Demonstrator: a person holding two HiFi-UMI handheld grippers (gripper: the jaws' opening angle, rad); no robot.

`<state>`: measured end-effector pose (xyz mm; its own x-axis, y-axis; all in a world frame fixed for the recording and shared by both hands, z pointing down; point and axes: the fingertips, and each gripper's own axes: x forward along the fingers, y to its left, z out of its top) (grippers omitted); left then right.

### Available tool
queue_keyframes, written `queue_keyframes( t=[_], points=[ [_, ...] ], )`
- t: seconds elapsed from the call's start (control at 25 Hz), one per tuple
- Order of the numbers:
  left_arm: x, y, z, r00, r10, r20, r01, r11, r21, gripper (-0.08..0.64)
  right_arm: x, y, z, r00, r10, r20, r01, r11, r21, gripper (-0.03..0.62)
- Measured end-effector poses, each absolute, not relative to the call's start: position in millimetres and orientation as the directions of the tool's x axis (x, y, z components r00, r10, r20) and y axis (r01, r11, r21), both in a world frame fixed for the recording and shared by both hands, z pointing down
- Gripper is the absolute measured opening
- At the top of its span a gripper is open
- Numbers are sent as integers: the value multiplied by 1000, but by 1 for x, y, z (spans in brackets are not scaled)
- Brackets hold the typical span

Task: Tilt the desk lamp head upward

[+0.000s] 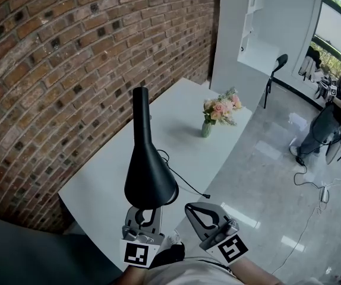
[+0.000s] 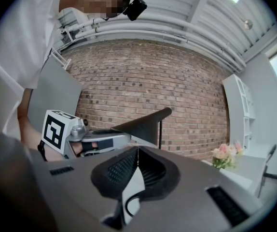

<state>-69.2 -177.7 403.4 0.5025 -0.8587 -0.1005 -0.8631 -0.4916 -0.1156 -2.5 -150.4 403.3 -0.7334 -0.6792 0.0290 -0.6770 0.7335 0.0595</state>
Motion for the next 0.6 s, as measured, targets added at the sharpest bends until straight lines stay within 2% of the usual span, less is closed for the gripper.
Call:
queue_keyframes(
  t=[0.6],
  points=[
    [-68,-171,388,509,-853,-116,-860,-496,-121,8,-2,-143,399,-730,-683,16,-681,729,63,18]
  ],
)
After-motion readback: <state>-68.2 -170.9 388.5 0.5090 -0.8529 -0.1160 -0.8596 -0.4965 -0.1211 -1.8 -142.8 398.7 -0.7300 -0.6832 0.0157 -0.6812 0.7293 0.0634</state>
